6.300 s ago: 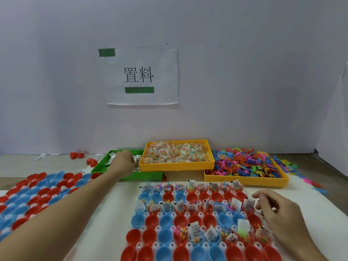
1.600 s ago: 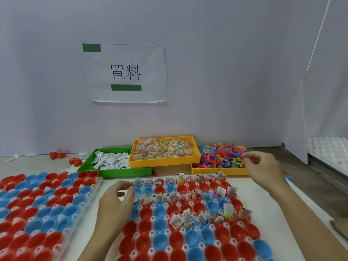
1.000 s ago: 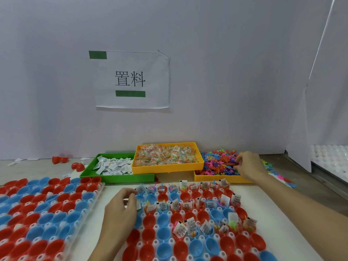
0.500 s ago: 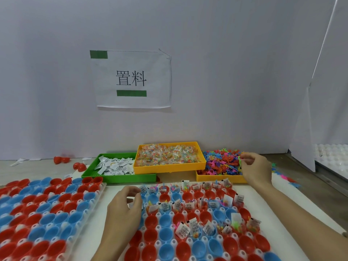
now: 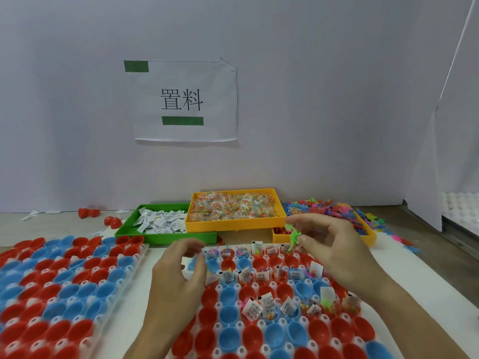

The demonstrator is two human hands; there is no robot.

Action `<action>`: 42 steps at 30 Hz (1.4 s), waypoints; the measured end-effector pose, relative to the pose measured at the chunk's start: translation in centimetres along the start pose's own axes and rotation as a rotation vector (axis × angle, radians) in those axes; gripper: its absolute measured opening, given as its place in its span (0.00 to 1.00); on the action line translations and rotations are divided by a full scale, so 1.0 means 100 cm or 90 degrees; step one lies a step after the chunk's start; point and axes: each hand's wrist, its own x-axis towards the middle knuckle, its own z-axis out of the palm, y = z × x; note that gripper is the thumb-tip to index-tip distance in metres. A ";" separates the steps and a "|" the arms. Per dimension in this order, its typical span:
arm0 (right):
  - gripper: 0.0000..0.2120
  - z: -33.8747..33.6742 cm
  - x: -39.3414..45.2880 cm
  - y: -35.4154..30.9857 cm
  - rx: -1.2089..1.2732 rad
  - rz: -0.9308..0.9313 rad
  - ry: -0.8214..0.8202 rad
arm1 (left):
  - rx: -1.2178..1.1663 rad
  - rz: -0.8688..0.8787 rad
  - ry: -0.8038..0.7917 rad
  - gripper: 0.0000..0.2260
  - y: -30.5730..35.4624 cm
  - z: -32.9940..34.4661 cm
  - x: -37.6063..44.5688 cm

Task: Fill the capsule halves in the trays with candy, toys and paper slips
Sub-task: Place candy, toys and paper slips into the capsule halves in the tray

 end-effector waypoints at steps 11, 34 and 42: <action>0.17 0.040 -0.024 -0.011 0.017 0.005 -0.202 | -0.288 0.000 -0.269 0.05 0.027 0.000 -0.012; 0.08 0.054 -0.029 -0.017 0.214 0.270 -0.202 | -0.229 0.022 -0.275 0.04 0.030 0.000 -0.017; 0.10 0.051 -0.030 -0.021 0.183 0.238 -0.208 | -0.126 0.138 -0.218 0.06 0.036 -0.003 -0.015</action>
